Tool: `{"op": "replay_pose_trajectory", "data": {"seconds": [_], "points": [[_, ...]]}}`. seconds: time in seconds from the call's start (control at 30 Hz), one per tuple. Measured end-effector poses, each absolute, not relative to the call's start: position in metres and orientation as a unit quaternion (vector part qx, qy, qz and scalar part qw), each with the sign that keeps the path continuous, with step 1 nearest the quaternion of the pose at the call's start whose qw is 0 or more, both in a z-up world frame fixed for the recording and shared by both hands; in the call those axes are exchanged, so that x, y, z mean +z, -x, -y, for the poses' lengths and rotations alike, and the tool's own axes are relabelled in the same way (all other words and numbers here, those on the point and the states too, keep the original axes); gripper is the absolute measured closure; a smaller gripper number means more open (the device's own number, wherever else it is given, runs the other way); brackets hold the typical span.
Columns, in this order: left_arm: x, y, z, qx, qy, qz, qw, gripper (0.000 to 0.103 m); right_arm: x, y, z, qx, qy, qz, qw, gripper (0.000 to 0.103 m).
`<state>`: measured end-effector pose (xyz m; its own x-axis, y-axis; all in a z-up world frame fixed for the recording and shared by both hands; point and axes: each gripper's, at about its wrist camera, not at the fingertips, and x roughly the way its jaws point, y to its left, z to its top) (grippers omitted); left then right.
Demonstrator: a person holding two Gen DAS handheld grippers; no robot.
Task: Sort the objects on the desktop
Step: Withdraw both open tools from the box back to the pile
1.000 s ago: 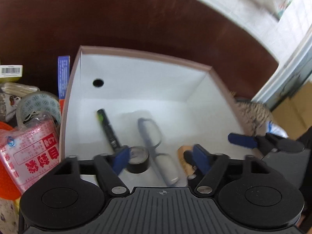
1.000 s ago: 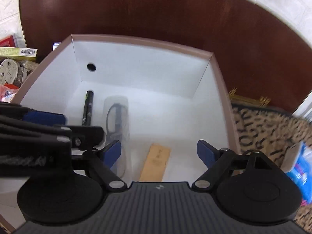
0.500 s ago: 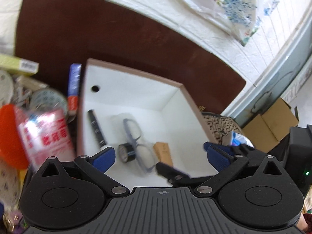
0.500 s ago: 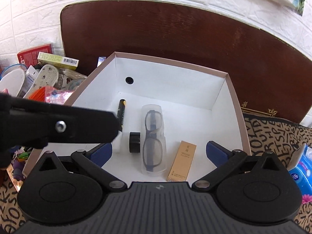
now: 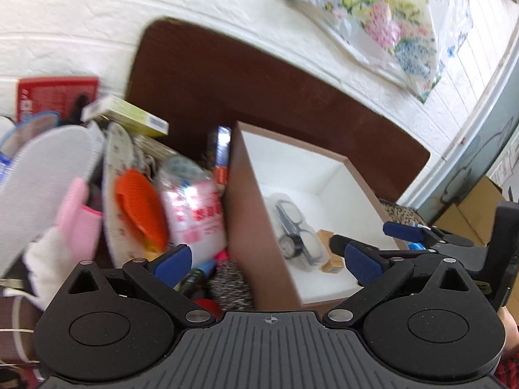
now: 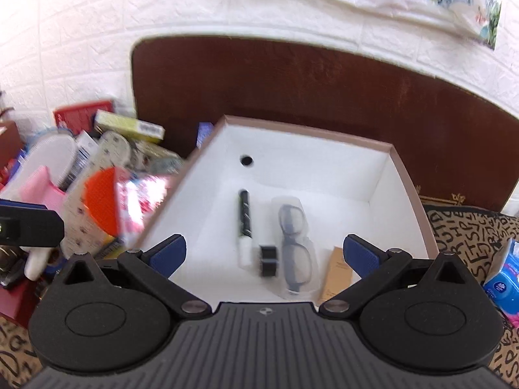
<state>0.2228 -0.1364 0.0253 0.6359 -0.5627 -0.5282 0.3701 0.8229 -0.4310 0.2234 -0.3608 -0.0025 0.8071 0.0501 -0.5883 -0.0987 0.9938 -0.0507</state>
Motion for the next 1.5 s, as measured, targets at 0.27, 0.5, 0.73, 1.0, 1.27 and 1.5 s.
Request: {"op": "replay_pose_trajectory", "data": {"seconds": [0.27, 0.5, 0.73, 1.0, 1.27, 1.5], "points": [[0.043, -0.195, 0.105, -0.274, 0.140, -0.294, 0.905, 0.000, 0.020, -0.192, 0.317, 0.076, 0.046, -0.285, 0.954, 0.000], [0.049, -0.171, 0.085, -0.278, 0.127, -0.277, 0.911, 0.000, 0.027, -0.168, 0.277, 0.113, 0.068, -0.278, 0.951, 0.000], [0.052, -0.151, 0.059, -0.267, 0.129, -0.263, 0.918, 0.000, 0.026, -0.148, 0.242, 0.145, 0.085, -0.280, 0.945, 0.000], [0.048, -0.127, 0.026, -0.247, 0.128, -0.248, 0.928, 0.000, 0.023, -0.128, 0.207, 0.177, 0.092, -0.287, 0.937, 0.000], [0.031, -0.101, -0.006, -0.225, 0.106, -0.252, 0.935, 0.000, 0.012, -0.112, 0.179, 0.199, 0.091, -0.302, 0.928, 0.000], [0.005, -0.076, -0.037, -0.193, 0.107, -0.262, 0.939, 0.000, 0.002, -0.101, 0.161, 0.209, 0.078, -0.316, 0.922, 0.000]]}}
